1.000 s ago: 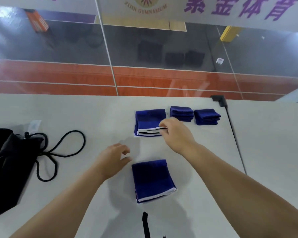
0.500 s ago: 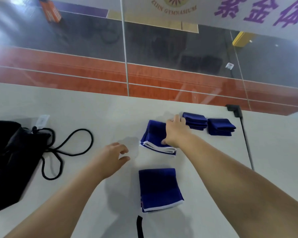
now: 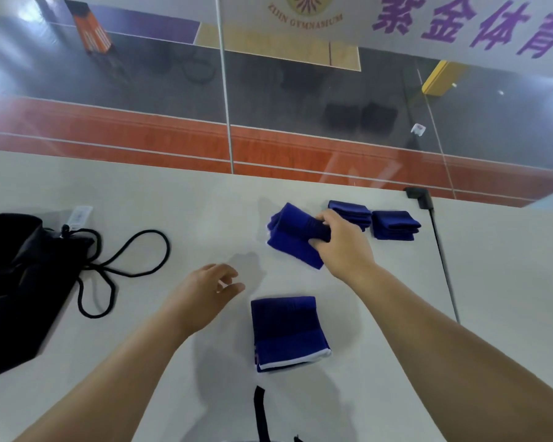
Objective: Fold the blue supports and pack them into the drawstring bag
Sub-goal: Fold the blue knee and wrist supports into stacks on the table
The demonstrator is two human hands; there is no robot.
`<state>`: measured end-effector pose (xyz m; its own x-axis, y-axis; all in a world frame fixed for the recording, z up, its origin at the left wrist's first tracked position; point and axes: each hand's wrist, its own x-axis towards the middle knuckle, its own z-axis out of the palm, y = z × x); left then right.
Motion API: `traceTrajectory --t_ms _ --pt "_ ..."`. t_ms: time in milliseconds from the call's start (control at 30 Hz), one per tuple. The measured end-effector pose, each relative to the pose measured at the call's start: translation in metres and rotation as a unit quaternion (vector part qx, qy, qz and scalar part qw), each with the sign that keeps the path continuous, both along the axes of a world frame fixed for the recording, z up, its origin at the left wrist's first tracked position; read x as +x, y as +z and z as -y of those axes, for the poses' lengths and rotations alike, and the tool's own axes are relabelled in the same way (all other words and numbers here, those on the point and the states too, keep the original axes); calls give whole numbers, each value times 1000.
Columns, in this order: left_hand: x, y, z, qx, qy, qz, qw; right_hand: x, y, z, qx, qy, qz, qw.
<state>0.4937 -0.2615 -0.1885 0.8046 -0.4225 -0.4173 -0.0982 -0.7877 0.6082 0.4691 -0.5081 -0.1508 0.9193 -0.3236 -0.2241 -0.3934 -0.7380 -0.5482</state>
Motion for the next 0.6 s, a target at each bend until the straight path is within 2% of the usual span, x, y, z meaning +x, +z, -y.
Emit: traceTrajectory --t_ms 133,267,333,400,467,600 --pt "-14 20 12 -92 78 -24 992 -27 27 7 66 40 27 997" --pt "-23 32 21 -176 123 -28 976 -46 45 12 214 105 -72 968" --pt "-27 35 20 -226 113 -102 962 -53 47 9 260 141 -144 944" --pt "-33 37 18 -250 63 -191 947 -59 43 4 288 162 -183 926" --pt "-40 39 19 -239 31 -240 940 -62 36 -1 285 154 -173 930" --pt "-49 30 25 -149 38 -230 961 -63 16 -8 186 92 -123 970"
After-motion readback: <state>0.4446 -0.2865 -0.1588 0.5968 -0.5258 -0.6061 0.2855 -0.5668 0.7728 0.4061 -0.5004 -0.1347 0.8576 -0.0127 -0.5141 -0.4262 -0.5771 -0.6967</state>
